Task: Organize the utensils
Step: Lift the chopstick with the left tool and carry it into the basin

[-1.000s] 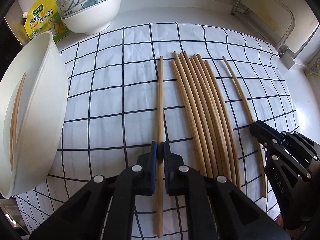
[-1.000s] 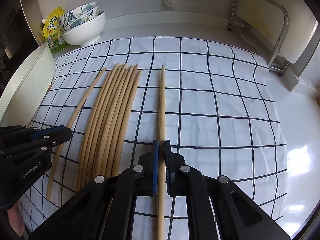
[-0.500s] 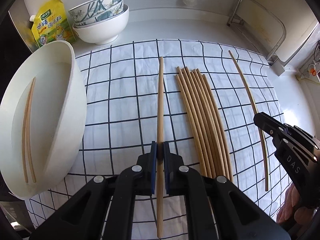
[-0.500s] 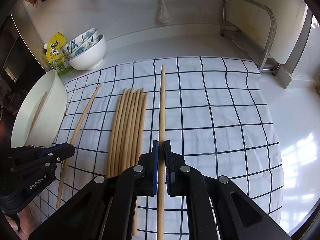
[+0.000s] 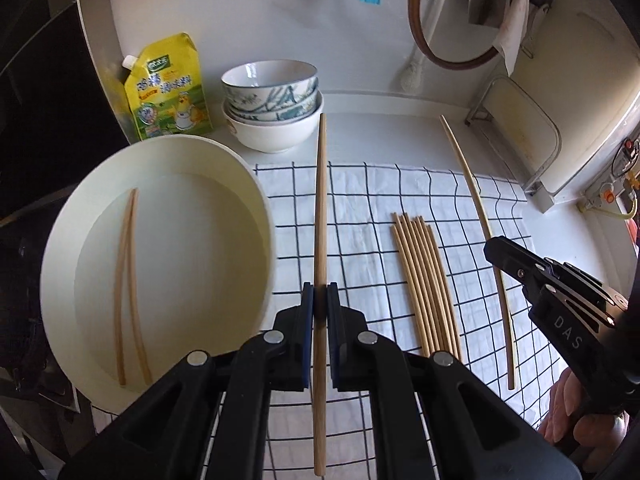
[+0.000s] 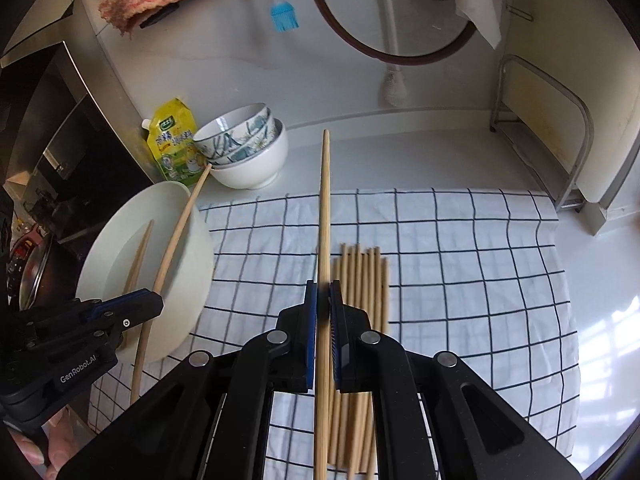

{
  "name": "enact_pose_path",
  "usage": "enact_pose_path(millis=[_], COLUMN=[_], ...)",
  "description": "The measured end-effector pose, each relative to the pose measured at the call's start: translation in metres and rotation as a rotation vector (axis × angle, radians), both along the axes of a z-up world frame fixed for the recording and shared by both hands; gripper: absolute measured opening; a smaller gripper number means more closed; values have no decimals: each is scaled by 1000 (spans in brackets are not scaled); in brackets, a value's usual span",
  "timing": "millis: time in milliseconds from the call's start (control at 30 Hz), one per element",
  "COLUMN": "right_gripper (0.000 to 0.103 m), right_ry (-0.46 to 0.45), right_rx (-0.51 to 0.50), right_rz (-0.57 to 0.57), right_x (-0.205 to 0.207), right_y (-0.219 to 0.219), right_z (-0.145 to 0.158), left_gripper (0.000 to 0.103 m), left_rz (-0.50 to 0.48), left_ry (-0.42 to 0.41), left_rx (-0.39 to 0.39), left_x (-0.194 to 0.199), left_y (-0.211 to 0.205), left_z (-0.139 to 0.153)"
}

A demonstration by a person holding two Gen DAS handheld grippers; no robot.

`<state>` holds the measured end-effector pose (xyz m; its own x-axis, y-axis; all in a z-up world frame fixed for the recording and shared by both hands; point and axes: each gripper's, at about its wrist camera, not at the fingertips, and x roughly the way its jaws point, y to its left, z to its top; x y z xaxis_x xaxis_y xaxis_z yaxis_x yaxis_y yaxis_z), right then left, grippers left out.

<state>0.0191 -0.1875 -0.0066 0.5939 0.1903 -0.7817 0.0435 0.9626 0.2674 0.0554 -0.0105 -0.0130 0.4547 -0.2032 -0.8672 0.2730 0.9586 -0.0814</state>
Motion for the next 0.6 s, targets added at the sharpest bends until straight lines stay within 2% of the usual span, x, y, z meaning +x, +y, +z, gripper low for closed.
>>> enact_pose_path(millis=[267,600], right_gripper=[6,6], right_ry=[-31,9], right_rx=[37,61], right_rz=[127,257], right_x=[30,79], right_y=[76,168], right_z=[9,-1], left_gripper=[7,7], left_rz=[110,207], left_ry=[-41,-8], left_rx=[18,31], left_x=[19,50], left_y=[72,150], left_z=[17,-3])
